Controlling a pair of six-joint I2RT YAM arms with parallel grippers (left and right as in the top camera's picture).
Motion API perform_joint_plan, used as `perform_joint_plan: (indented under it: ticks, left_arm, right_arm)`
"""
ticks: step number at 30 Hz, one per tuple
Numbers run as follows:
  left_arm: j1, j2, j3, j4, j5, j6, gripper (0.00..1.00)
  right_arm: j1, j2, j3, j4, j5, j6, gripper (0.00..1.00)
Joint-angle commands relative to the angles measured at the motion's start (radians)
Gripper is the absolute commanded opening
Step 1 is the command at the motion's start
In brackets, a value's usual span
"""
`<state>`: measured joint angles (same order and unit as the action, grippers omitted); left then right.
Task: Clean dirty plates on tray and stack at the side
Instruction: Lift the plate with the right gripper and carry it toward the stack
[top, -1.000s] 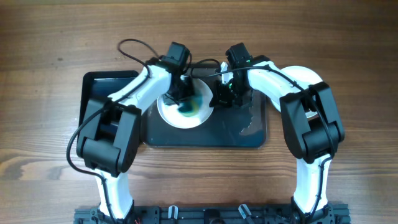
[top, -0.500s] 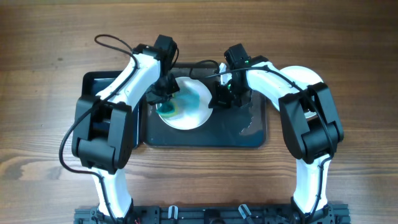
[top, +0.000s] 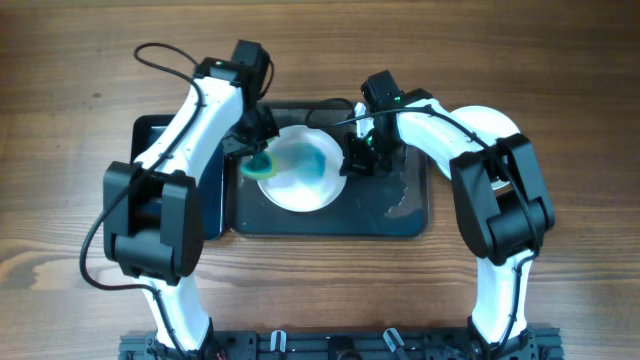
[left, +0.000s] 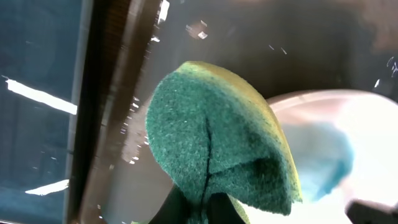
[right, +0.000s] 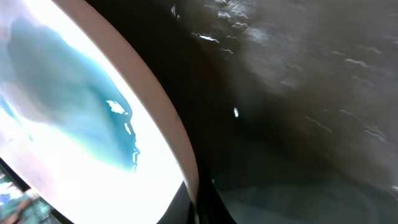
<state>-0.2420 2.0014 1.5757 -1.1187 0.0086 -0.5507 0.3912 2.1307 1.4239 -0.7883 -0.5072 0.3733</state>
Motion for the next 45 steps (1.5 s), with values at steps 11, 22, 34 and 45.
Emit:
perform_joint_plan:
  ticks: [11,22,34,45]
  left_arm:
    - [0.093,-0.030,0.020,0.003,0.025,0.023,0.04]
    - [0.093,-0.030,0.019,0.007,0.025,0.023,0.04]
    - [0.092,-0.028,0.005,0.012,0.025,0.023,0.04]
    - [0.092,-0.028,0.005,0.021,0.025,0.023,0.04]
  right_arm:
    - [0.208,-0.391,-0.022,-0.170,0.864,0.094,0.04]
    - [0.420,-0.566,-0.022,-0.284,1.416,0.153,0.04]
    - [0.648,-0.603,-0.022,-0.330,1.932,0.147,0.04]
    - [0.712,-0.603,-0.022,-0.307,2.026,0.090,0.04]
